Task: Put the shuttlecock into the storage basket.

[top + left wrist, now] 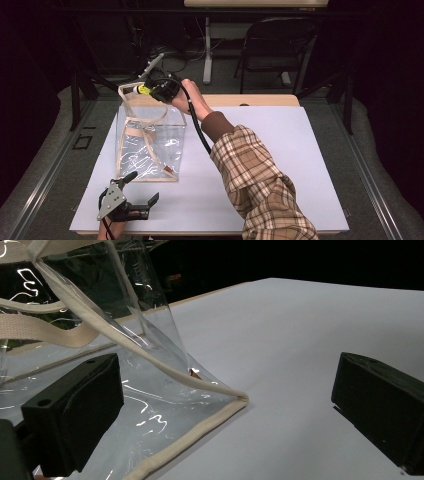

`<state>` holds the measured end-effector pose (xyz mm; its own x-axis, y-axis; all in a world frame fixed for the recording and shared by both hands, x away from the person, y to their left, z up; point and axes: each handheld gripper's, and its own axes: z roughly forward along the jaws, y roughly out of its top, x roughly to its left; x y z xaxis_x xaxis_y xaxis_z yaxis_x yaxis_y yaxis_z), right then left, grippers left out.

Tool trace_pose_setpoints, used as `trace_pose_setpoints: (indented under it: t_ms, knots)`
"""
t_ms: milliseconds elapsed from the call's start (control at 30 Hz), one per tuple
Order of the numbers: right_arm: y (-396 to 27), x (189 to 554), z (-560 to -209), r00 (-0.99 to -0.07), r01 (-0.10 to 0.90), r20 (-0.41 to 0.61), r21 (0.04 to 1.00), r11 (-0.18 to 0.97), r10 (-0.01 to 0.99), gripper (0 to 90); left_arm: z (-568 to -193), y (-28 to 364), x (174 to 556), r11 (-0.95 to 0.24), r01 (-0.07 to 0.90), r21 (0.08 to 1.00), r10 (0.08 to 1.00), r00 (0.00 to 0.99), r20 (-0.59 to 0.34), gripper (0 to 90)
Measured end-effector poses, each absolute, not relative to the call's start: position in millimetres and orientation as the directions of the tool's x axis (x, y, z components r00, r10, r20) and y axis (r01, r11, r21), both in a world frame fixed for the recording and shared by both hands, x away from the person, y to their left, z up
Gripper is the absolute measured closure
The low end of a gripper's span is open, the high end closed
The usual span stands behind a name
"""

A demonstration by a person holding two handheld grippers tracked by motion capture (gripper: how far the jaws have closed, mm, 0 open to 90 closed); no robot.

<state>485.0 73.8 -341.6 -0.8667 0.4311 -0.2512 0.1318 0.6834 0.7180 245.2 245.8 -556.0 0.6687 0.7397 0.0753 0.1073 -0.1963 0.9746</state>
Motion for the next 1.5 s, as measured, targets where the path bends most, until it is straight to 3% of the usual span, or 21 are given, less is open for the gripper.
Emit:
trace_pose_setpoints:
  t_ms: [1500]
  knots:
    - [87, 493, -362, -0.863, 0.213, -0.224, 0.652, 0.728, 0.453, 89.5, -556, 246, 245, -0.198, 0.106, 0.974, 0.737, 0.671, 0.077, 0.3]
